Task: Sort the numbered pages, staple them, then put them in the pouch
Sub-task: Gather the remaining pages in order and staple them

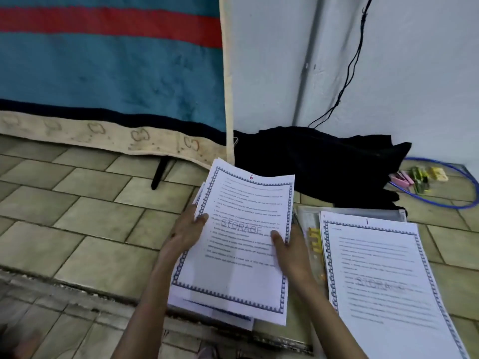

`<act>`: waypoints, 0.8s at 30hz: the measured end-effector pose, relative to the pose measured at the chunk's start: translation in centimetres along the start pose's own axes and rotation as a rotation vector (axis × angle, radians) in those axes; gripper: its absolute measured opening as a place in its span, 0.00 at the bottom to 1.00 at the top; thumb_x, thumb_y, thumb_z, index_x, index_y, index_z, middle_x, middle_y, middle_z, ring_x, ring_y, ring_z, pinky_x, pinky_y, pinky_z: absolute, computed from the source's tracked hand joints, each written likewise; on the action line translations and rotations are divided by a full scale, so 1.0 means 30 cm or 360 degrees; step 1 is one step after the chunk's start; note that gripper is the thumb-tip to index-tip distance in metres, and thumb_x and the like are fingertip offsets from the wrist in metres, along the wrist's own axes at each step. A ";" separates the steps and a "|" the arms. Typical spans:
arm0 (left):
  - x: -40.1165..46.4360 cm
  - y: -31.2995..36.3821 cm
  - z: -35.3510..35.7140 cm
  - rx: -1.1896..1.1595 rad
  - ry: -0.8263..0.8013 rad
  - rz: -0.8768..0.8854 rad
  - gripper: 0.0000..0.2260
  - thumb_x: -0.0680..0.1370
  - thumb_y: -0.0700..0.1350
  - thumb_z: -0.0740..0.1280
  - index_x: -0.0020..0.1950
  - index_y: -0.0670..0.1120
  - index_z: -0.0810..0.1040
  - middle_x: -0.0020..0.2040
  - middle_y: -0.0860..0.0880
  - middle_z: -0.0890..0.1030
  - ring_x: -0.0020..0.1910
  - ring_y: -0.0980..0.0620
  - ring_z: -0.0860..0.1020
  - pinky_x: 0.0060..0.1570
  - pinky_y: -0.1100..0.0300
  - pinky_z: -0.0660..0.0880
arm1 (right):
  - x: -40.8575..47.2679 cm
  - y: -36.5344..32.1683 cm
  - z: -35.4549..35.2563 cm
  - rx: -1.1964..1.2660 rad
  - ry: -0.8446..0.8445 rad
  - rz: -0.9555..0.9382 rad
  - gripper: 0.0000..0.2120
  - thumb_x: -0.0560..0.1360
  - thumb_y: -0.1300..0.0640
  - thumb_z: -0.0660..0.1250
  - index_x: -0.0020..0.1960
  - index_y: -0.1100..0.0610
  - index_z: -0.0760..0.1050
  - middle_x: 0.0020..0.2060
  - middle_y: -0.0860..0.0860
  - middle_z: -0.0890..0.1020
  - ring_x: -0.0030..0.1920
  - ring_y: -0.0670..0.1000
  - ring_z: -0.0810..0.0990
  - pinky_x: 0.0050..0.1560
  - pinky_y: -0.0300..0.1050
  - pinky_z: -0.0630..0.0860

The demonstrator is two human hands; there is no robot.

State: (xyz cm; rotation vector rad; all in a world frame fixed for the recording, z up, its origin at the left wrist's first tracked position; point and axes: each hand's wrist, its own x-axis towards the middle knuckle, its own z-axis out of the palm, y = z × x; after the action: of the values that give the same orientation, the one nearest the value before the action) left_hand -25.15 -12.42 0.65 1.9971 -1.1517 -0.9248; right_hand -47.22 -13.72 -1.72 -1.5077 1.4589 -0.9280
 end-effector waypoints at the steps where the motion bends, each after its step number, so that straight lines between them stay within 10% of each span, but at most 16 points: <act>1: -0.004 -0.028 -0.015 0.0027 0.0026 -0.0025 0.20 0.81 0.45 0.58 0.72 0.43 0.64 0.71 0.45 0.69 0.68 0.45 0.69 0.68 0.54 0.64 | -0.006 -0.003 0.041 -0.0056 -0.0019 0.0026 0.17 0.78 0.59 0.61 0.66 0.60 0.69 0.60 0.52 0.77 0.61 0.53 0.75 0.52 0.37 0.68; 5: -0.005 -0.090 -0.029 0.0198 0.0064 -0.0149 0.19 0.81 0.44 0.58 0.71 0.42 0.66 0.68 0.43 0.73 0.66 0.44 0.71 0.62 0.58 0.66 | -0.021 -0.003 0.128 -0.0257 -0.0061 0.0127 0.14 0.78 0.62 0.62 0.62 0.65 0.69 0.57 0.59 0.79 0.56 0.58 0.78 0.40 0.32 0.64; 11: 0.007 -0.147 -0.012 0.0481 0.0359 -0.0131 0.20 0.76 0.46 0.66 0.66 0.43 0.69 0.63 0.41 0.72 0.62 0.40 0.68 0.61 0.51 0.63 | -0.015 0.023 0.156 -0.0458 0.0027 0.0225 0.30 0.72 0.60 0.70 0.70 0.59 0.62 0.63 0.59 0.70 0.63 0.59 0.70 0.63 0.50 0.71; 18: 0.008 -0.142 0.011 0.0513 0.0329 -0.0172 0.24 0.76 0.43 0.65 0.70 0.39 0.65 0.66 0.35 0.67 0.64 0.36 0.64 0.65 0.47 0.60 | -0.017 -0.012 0.151 -0.0584 -0.0273 0.0336 0.33 0.76 0.49 0.64 0.74 0.60 0.55 0.68 0.58 0.62 0.68 0.58 0.62 0.68 0.45 0.62; 22: -0.038 0.009 0.096 0.0270 0.0739 0.0196 0.19 0.77 0.38 0.63 0.68 0.38 0.68 0.65 0.36 0.69 0.61 0.37 0.68 0.58 0.47 0.67 | -0.016 -0.042 -0.005 -0.0199 -0.0018 0.0143 0.17 0.76 0.59 0.63 0.64 0.54 0.69 0.45 0.48 0.80 0.47 0.43 0.78 0.47 0.26 0.70; 24: -0.083 0.131 0.212 -0.0148 0.0433 0.0324 0.14 0.78 0.36 0.62 0.64 0.41 0.71 0.61 0.42 0.75 0.54 0.45 0.74 0.51 0.56 0.70 | -0.019 -0.014 -0.137 -0.0197 0.0342 0.0077 0.13 0.77 0.61 0.62 0.60 0.54 0.76 0.43 0.46 0.81 0.42 0.41 0.78 0.42 0.26 0.68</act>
State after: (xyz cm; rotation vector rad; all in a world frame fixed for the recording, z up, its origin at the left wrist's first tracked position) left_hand -32.99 -12.93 0.97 1.8246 -1.1114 -0.5727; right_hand -50.86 -13.43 0.29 -1.4900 1.7269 -1.0111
